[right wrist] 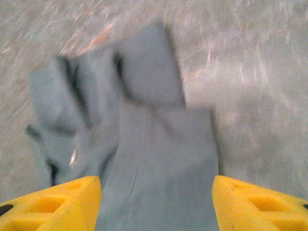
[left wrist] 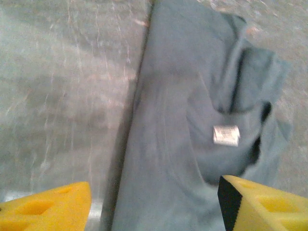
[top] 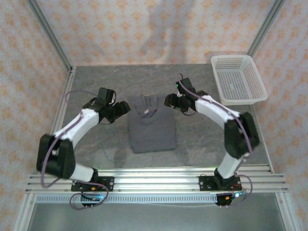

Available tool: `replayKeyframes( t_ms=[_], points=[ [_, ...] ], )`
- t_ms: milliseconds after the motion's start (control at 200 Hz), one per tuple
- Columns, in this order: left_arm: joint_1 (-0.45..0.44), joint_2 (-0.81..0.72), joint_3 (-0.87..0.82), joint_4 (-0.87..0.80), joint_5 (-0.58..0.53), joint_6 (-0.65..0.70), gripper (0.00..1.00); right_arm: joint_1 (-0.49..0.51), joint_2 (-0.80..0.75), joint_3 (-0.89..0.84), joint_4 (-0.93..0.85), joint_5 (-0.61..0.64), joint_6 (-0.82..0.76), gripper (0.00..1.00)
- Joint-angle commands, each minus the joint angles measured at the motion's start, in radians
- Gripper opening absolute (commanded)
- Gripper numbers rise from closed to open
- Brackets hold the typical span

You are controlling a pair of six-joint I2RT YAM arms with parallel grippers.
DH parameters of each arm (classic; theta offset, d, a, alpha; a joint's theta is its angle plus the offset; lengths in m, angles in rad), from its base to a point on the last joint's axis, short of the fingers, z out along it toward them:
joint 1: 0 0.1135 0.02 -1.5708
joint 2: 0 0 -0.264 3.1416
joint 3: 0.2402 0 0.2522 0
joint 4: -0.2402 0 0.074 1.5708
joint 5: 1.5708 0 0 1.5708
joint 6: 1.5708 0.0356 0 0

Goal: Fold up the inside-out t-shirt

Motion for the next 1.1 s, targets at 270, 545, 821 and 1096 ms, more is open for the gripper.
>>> replayKeyframes(
  t_ms=[270,545,821,1096],
  points=[
    [0.021,0.348,0.193,0.156,0.077,0.035,0.52,-0.038,0.303,0.207,-0.019,-0.063,-0.061,0.36],
    [0.021,0.372,0.21,0.166,0.098,0.02,0.08,-0.038,0.257,0.179,-0.019,-0.1,-0.033,0.0],
    [0.033,0.207,0.115,0.162,0.127,0.006,0.0,-0.038,0.063,0.1,0.019,-0.115,-0.047,0.0],
    [0.06,0.011,0.071,0.176,0.015,-0.013,0.0,-0.038,-0.075,0.024,0.192,-0.13,-0.064,0.0]
  ],
)
